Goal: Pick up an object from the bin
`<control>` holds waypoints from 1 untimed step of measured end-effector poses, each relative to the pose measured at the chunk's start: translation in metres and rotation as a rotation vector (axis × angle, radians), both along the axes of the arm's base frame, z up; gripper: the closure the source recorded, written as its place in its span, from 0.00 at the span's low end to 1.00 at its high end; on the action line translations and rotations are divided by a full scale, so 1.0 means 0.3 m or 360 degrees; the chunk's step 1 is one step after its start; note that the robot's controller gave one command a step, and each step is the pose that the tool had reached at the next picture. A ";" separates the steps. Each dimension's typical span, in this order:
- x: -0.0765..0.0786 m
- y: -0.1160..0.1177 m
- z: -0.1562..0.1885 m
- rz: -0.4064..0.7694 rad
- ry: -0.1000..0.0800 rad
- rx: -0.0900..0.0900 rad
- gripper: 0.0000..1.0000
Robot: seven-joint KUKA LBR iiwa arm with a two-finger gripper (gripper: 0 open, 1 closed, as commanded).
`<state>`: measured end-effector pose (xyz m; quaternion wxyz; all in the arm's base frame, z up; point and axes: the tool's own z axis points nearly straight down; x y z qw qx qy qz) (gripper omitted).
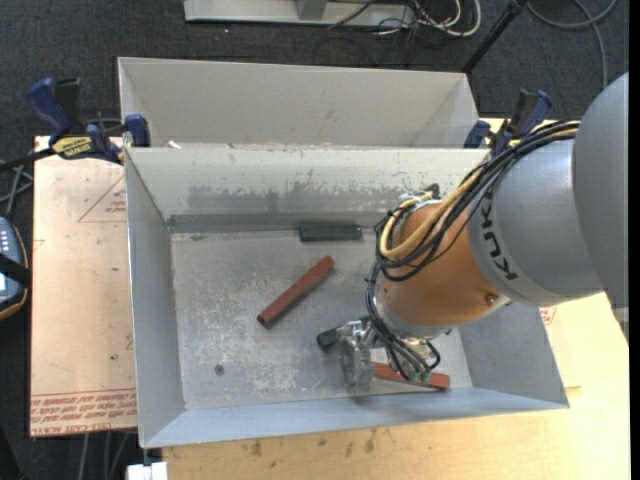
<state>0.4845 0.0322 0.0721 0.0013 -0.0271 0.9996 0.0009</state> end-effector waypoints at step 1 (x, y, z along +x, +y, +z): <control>0.000 0.000 0.000 0.0000 0.0000 0.0000 1.00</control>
Offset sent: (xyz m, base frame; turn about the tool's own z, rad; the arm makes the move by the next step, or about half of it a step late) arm 0.0174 0.0053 0.0608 -0.0100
